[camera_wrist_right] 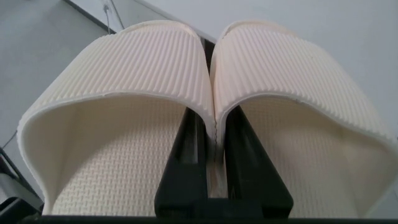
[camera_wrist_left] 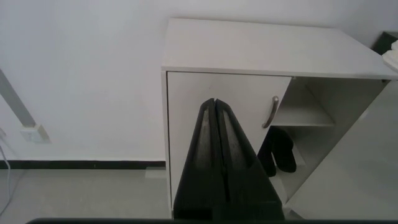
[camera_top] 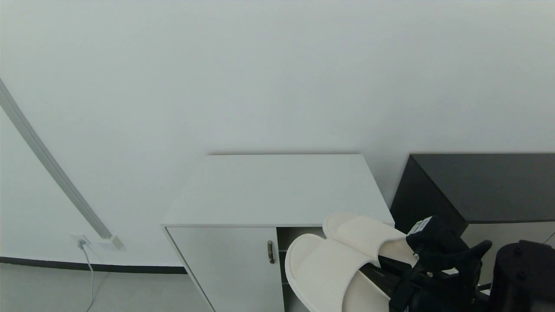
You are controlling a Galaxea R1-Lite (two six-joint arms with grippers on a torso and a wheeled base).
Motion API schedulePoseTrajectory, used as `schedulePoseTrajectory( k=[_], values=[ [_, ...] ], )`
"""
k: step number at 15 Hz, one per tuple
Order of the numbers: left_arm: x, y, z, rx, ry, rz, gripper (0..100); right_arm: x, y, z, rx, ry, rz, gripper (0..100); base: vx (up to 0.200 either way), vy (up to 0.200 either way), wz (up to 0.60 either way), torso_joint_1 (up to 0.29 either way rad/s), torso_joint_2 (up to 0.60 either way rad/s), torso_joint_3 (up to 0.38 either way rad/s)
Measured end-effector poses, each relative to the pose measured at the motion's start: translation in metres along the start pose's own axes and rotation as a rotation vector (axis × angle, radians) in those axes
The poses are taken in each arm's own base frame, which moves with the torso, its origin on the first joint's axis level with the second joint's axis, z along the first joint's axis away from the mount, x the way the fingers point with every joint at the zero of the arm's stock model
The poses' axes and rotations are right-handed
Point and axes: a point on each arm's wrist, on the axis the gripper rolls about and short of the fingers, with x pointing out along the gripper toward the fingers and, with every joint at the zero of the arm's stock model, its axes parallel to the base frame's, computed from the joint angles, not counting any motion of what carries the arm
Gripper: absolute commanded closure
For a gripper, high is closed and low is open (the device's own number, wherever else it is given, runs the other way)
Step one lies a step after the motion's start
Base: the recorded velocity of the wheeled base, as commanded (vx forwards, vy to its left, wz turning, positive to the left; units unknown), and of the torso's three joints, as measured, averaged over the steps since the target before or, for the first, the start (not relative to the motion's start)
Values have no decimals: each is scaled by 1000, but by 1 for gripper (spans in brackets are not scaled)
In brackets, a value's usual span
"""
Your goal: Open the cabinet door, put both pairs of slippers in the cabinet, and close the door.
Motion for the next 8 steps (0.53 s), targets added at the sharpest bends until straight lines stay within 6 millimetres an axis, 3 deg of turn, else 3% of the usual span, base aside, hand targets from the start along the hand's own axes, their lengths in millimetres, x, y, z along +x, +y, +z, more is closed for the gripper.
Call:
schedulePoseTrajectory(
  k=[8],
  values=[
    [0, 0, 0, 0, 0, -1, 100, -1, 4, -5, -9, 21, 20, 100, 0, 0, 0, -157, 348, 190]
  ],
)
